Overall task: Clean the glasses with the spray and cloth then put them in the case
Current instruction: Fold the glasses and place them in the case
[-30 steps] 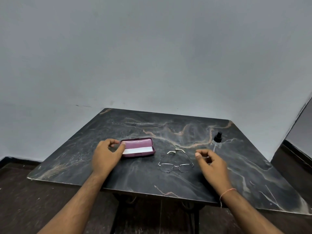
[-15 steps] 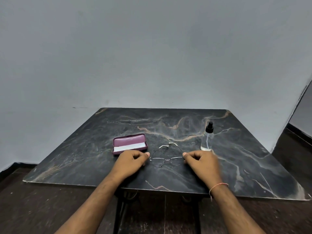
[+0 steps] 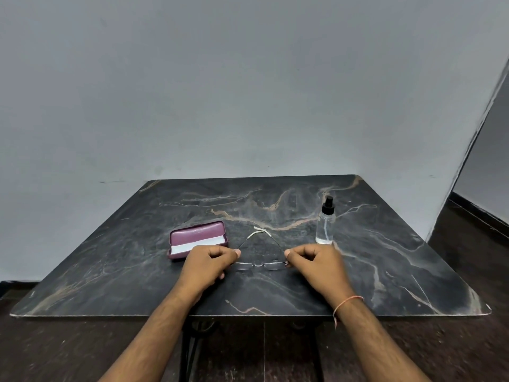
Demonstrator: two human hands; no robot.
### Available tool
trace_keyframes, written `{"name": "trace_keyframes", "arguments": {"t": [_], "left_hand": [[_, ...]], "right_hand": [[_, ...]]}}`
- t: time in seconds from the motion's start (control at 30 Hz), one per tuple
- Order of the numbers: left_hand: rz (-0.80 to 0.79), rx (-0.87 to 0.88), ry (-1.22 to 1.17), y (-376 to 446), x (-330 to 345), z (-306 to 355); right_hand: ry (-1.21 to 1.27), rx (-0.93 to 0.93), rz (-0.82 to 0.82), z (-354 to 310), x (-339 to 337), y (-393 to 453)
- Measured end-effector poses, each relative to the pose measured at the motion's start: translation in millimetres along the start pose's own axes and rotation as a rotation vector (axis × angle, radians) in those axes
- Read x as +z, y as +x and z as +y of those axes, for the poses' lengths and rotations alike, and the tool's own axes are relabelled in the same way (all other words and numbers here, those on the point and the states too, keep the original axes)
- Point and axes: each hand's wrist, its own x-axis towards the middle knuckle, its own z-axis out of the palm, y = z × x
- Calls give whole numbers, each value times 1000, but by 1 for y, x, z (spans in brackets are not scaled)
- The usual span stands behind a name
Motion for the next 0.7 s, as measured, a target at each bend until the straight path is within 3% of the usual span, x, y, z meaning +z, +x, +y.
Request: {"name": "trace_keyframes", "arguments": {"t": [0.7], "left_hand": [[217,-1,-229,-1,11,-5]], "right_hand": [[215,-58,-165,-3,-1,-4]]}}
